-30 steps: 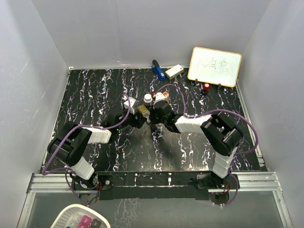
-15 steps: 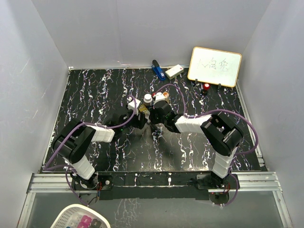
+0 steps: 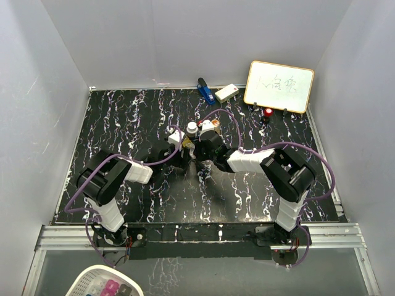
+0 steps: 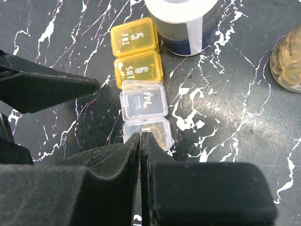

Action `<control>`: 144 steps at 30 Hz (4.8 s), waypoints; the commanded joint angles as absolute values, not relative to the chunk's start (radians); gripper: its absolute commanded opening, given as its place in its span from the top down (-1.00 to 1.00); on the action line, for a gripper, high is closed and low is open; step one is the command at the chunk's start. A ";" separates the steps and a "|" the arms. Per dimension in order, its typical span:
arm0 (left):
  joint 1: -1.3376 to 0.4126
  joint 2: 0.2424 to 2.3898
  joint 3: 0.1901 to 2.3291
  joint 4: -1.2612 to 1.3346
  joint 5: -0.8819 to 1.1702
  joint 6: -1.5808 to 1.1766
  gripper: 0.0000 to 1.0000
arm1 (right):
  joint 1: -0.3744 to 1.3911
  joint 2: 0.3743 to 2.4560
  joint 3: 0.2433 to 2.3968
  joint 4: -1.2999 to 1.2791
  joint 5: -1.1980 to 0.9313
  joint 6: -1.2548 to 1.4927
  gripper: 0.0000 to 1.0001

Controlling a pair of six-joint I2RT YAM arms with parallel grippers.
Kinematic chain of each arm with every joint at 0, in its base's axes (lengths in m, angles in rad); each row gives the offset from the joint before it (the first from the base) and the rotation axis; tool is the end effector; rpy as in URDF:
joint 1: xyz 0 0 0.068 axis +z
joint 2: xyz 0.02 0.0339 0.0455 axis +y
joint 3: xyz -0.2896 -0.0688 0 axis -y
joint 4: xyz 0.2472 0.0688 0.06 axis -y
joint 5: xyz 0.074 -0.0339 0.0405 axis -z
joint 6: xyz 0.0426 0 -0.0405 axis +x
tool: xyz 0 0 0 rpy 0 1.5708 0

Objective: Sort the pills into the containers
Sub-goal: Close the pill container at the center of the board, then pick up the pill bottle at the center of the board, then unscrew the lid of the pill bottle.

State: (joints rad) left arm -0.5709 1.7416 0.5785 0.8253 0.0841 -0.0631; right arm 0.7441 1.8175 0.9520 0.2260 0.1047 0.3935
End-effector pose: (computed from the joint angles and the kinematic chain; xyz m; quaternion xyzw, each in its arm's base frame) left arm 0.2776 -0.1825 0.1571 0.2283 0.7829 -0.2127 0.5382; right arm 0.2900 0.2609 0.1756 -0.1325 0.8827 0.2021 0.4030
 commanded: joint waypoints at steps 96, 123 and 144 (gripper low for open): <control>-0.478 1.436 0.488 0.836 -0.118 -0.121 -0.54 | 0.672 2.054 1.446 0.018 0.247 0.187 0.72; -0.474 1.130 0.524 0.827 0.547 -0.185 -0.66 | 0.673 1.457 1.434 -0.385 -0.093 0.160 1.00; -0.474 1.153 0.527 0.982 0.848 -0.305 -0.65 | 0.672 1.289 1.284 -0.407 -0.494 0.201 1.00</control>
State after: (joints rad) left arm -0.4793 1.1774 0.5049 0.9379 0.8078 -0.3077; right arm 0.6731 1.3022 1.2865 -0.4717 -0.4259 0.1879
